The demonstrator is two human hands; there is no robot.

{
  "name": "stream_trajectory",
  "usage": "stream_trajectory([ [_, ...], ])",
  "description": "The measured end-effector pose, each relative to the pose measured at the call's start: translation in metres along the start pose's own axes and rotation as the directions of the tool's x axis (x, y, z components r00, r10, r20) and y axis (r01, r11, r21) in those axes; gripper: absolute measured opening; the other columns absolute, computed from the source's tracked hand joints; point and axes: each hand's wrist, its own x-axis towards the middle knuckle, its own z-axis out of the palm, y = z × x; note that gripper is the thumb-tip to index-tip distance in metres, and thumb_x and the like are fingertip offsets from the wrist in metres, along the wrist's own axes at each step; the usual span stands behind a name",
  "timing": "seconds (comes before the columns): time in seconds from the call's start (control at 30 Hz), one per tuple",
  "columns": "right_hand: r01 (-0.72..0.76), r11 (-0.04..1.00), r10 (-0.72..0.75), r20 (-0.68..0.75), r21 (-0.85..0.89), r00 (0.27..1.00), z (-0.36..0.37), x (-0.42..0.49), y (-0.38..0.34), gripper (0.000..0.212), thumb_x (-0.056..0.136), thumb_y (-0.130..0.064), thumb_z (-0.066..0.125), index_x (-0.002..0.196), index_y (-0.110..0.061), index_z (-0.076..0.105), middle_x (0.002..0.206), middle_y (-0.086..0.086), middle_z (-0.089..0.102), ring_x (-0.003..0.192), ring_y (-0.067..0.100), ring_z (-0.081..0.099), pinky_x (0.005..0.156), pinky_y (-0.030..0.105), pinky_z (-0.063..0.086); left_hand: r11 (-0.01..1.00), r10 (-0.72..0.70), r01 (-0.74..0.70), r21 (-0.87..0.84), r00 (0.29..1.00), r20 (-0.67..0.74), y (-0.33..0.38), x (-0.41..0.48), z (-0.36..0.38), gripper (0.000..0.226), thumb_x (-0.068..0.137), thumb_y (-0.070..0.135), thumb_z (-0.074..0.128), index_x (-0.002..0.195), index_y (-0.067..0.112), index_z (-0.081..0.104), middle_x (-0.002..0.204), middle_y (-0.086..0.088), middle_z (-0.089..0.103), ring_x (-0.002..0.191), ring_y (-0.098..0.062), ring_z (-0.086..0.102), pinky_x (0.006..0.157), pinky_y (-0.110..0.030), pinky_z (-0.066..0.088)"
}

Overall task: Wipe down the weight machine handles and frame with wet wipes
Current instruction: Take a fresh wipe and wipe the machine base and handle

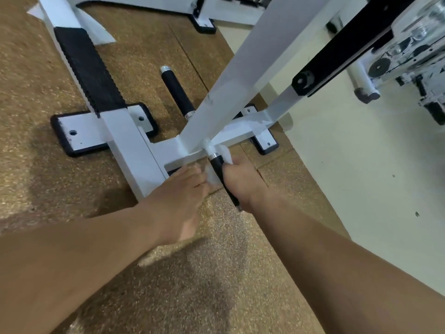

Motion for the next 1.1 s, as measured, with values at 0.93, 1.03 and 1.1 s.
stream_trajectory([
  [0.93, 0.044, 0.981, 0.01, 0.275, -0.189, 0.961, -0.038, 0.01, 0.015, 0.016, 0.102, -0.001, 0.058, 0.09, -0.004, 0.069, 0.085, 0.005, 0.073, 0.084, 0.023, 0.07, 0.089, 0.035, 0.058, 0.99, -0.075, 0.088, -0.109, 0.991, 0.111, -0.002, -0.003, -0.011, 0.057, 0.107, 0.024, 0.044, 0.161, 0.019, 0.028, 0.17, 0.0, 0.019, 0.157, -0.014, 0.01, 0.111, -0.017, -0.016],
  [1.03, -0.045, 0.941, 0.146, 0.285, -0.335, 0.947, -0.057, 0.0, 0.044, 0.009, 0.099, -0.004, 0.065, 0.1, 0.001, 0.073, 0.095, 0.014, 0.076, 0.085, 0.033, 0.07, 0.086, 0.041, 0.062, 0.991, -0.074, 0.09, -0.104, 0.987, 0.144, -0.002, -0.001, -0.011, 0.058, 0.108, 0.023, 0.043, 0.163, 0.02, 0.025, 0.172, 0.002, 0.012, 0.158, -0.012, 0.005, 0.108, -0.018, -0.018],
  [1.1, -0.173, 0.95, 0.232, 0.222, -0.259, 0.947, -0.065, -0.007, 0.059, 0.009, 0.099, 0.002, 0.062, 0.103, 0.006, 0.069, 0.102, 0.017, 0.075, 0.09, 0.029, 0.072, 0.083, 0.039, 0.064, 0.988, -0.086, 0.103, -0.115, 0.985, 0.148, -0.002, 0.001, -0.009, 0.052, 0.106, 0.019, 0.044, 0.158, 0.018, 0.035, 0.17, 0.002, 0.02, 0.156, -0.013, 0.009, 0.109, -0.019, -0.019],
])
